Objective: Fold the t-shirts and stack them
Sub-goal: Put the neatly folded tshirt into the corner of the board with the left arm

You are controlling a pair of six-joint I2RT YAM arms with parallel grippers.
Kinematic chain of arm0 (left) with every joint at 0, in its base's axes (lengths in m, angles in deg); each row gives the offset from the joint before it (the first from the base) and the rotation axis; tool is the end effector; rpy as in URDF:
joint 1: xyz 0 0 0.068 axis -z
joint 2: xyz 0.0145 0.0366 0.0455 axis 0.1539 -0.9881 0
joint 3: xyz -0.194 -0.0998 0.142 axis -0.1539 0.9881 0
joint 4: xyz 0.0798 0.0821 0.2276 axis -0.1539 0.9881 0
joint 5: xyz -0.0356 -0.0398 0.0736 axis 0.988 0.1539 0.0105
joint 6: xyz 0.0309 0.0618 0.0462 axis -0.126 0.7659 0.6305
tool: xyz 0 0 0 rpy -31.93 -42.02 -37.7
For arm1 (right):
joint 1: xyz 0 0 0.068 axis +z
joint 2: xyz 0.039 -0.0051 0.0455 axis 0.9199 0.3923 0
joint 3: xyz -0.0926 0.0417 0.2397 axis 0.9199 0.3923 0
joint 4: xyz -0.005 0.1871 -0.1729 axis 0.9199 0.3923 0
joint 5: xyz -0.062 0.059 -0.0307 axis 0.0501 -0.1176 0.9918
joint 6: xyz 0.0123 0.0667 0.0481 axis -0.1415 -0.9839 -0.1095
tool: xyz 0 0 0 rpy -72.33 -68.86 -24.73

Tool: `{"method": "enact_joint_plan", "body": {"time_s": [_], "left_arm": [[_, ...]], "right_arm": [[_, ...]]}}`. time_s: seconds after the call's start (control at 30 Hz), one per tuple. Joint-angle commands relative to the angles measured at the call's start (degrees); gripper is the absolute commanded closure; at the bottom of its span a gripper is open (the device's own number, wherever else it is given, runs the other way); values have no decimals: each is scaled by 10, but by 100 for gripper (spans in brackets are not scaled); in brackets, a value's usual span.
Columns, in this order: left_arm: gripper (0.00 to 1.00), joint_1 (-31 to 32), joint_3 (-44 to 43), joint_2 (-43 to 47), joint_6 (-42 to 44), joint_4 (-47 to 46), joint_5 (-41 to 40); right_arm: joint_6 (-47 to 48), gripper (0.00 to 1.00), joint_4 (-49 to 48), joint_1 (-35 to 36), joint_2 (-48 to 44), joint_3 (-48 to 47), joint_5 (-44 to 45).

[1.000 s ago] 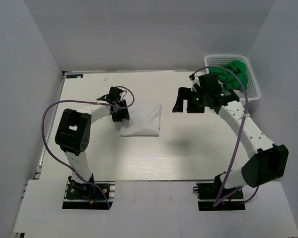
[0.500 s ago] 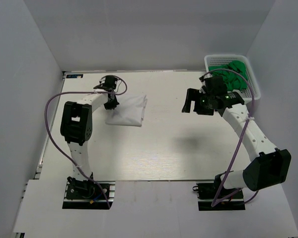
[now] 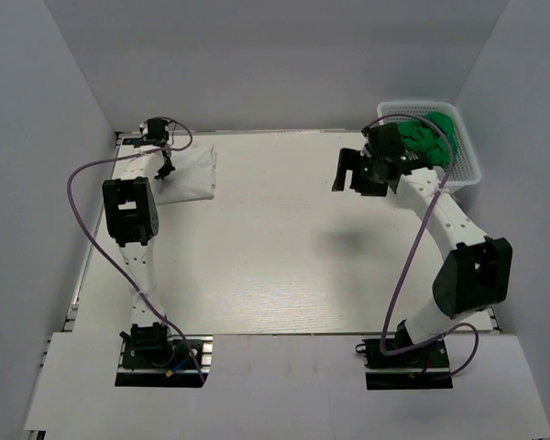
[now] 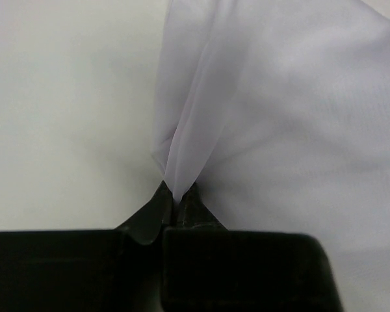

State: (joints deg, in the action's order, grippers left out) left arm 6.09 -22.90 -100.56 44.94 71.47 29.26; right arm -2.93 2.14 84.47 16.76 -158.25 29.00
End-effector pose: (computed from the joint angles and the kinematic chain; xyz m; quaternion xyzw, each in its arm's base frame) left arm 0.5114 0.0516 0.1296 -0.1871 0.9281 0.1541 0.2826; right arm 0.3420 0.1110 0.2825 0.0081 0.9334 0.1295 0.3346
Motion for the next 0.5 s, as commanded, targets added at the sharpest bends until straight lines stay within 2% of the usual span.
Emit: {"method": "enact_joint_plan", "body": {"time_s": [0.0, 0.13, 0.3, 0.47], "left_arm": [[100, -26, -77, -41, 52, 5, -9], [100, -62, -128, -75, 76, 2, 5], [100, -80, -120, -95, 163, -46, 6], [100, -97, -151, -113, 214, -74, 35]], "right_arm": [[-12, 10, -27, -4, 38, -62, -23], [-17, 10, -31, -3, 77, -100, -44], [-27, 10, -33, -4, 99, -117, -42], [-41, 10, -36, -4, 114, -130, -68]]}}
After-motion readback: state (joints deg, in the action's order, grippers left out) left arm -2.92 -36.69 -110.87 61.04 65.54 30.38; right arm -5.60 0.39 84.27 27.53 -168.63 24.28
